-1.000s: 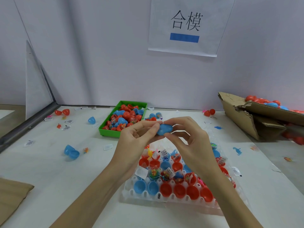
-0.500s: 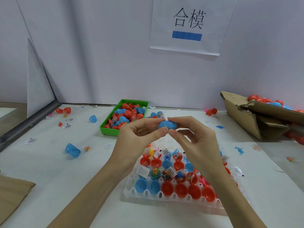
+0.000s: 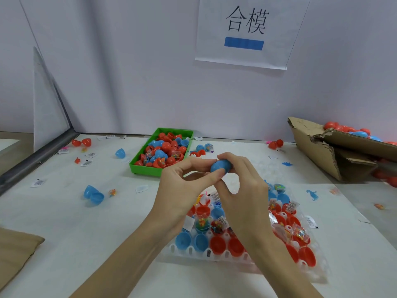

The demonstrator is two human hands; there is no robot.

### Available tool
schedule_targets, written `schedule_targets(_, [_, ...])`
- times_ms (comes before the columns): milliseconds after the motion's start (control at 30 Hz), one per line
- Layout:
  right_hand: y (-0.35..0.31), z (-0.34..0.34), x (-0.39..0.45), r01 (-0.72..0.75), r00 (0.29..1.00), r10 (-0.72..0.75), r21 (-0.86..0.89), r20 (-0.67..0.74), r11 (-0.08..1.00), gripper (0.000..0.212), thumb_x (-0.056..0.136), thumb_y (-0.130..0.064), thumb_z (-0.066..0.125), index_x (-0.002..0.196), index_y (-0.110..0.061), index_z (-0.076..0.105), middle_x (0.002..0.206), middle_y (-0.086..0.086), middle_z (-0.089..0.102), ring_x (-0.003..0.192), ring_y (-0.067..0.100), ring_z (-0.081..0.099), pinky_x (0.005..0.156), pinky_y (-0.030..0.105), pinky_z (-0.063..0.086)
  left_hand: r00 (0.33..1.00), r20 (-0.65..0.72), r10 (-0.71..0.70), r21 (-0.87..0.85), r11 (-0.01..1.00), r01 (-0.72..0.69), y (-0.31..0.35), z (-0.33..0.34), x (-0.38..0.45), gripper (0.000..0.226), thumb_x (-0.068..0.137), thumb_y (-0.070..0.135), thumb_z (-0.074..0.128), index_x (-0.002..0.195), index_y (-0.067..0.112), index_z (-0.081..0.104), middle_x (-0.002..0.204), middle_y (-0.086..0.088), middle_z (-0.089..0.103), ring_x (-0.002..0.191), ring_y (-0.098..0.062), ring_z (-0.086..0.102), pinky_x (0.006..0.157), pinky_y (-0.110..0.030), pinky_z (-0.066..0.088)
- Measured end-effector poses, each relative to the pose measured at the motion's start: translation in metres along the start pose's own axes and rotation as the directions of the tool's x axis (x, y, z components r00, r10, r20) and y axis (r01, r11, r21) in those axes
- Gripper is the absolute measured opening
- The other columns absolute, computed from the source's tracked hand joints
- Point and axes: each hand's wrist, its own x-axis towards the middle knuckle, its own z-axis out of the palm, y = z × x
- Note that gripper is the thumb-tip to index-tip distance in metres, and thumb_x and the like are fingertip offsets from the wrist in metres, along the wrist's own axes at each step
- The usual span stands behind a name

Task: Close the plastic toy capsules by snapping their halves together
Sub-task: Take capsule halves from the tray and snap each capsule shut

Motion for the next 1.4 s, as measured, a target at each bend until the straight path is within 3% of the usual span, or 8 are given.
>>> schedule_targets(133, [0.003, 0.001, 0.000, 0.080, 0.996, -0.077, -0.084, 0.034, 0.993, 0.040, 0.090, -0.006, 0.072, 0.130, -0.003, 0.066, 0.122, 0.010, 0.069, 0.110, 0.023, 0.067, 0.100, 0.027, 0.052, 0.996, -0.084, -0.019, 0.017, 1.000, 0.021, -0.002, 0.003, -0.002, 0.025, 0.066, 0.038, 0.085, 0.089, 0.032, 0.081, 0.088, 0.012, 0.080, 0.088, 0.001, 0.075, 0.070, -0.007, 0.054])
schedule_targets(367, [0.013, 0.003, 0.000, 0.109, 0.987, -0.094, -0.114, 0.131, 0.987, 0.044, 0.091, 0.003, 0.070, 0.133, -0.005, 0.063, 0.125, 0.005, 0.064, 0.113, 0.014, 0.060, 0.101, 0.002, 0.035, 0.989, -0.104, -0.104, -0.011, 0.995, 0.104, -0.007, 0.004, -0.004, 0.025, 0.074, 0.031, 0.089, 0.097, 0.025, 0.082, 0.093, 0.005, 0.081, 0.094, -0.009, 0.076, 0.079, -0.019, 0.061])
schedule_targets(567, [0.015, 0.001, 0.002, 0.085, 0.995, -0.085, -0.016, 0.044, 0.996, 0.039, 0.094, -0.006, 0.071, 0.131, -0.006, 0.062, 0.123, 0.004, 0.064, 0.109, -0.001, 0.052, 0.099, 0.002, 0.037, 0.960, 0.112, -0.258, -0.345, 0.895, 0.281, -0.001, 0.001, -0.001, 0.024, 0.085, 0.021, 0.082, 0.108, 0.013, 0.079, 0.112, -0.014, 0.078, 0.104, -0.023, 0.077, 0.084, -0.024, 0.060])
schedule_targets(700, [0.013, 0.001, -0.001, 0.096, 0.994, -0.096, 0.014, 0.047, 0.995, 0.042, 0.092, -0.005, 0.074, 0.132, -0.005, 0.062, 0.123, 0.004, 0.065, 0.111, 0.003, 0.057, 0.099, 0.006, 0.042, 0.932, 0.173, -0.320, -0.429, 0.827, 0.363, -0.003, -0.002, 0.002, 0.034, 0.088, 0.014, 0.078, 0.120, 0.005, 0.073, 0.116, -0.019, 0.076, 0.108, -0.031, 0.075, 0.083, -0.028, 0.062])
schedule_targets(867, [0.009, 0.002, -0.002, 0.098, 0.993, -0.098, 0.009, 0.069, 0.995, 0.045, 0.090, -0.016, 0.078, 0.131, -0.006, 0.063, 0.121, 0.004, 0.066, 0.109, 0.002, 0.057, 0.099, 0.007, 0.044, 0.914, 0.188, -0.360, -0.437, 0.803, 0.406, -0.005, -0.005, 0.006, 0.041, 0.083, 0.014, 0.079, 0.121, 0.000, 0.073, 0.111, -0.017, 0.077, 0.104, -0.030, 0.077, 0.094, -0.036, 0.061])
schedule_targets(1067, [0.006, 0.004, -0.004, 0.068, 0.994, -0.068, 0.011, 0.083, 0.998, 0.037, 0.092, -0.013, 0.075, 0.126, -0.006, 0.065, 0.118, 0.004, 0.067, 0.105, 0.009, 0.062, 0.097, 0.009, 0.045, 0.913, 0.160, -0.376, -0.378, 0.830, 0.409, -0.004, -0.007, 0.008, 0.027, 0.079, 0.011, 0.082, 0.104, 0.008, 0.076, 0.107, -0.018, 0.077, 0.094, -0.028, 0.078, 0.086, -0.031, 0.063])
schedule_targets(1233, [0.004, 0.005, -0.004, 0.050, 0.994, -0.051, 0.012, 0.092, 0.999, 0.035, 0.091, -0.017, 0.075, 0.123, -0.008, 0.066, 0.115, 0.001, 0.067, 0.100, 0.003, 0.057, 0.093, 0.004, 0.042, 0.911, 0.158, -0.381, -0.367, 0.834, 0.412, -0.004, -0.008, 0.008, 0.042, 0.075, 0.012, 0.082, 0.114, 0.001, 0.074, 0.109, -0.020, 0.077, 0.096, -0.031, 0.078, 0.089, -0.034, 0.062])
schedule_targets(1400, [0.003, 0.004, -0.006, 0.025, 0.997, -0.027, 0.038, 0.070, 0.999, 0.040, 0.090, -0.018, 0.075, 0.127, -0.008, 0.065, 0.118, 0.000, 0.067, 0.104, 0.003, 0.060, 0.096, 0.006, 0.044, 0.914, 0.142, -0.379, -0.331, 0.852, 0.405, -0.002, -0.010, 0.010, 0.039, 0.069, 0.016, 0.085, 0.106, 0.006, 0.077, 0.104, -0.017, 0.079, 0.094, -0.031, 0.079, 0.079, -0.028, 0.064])
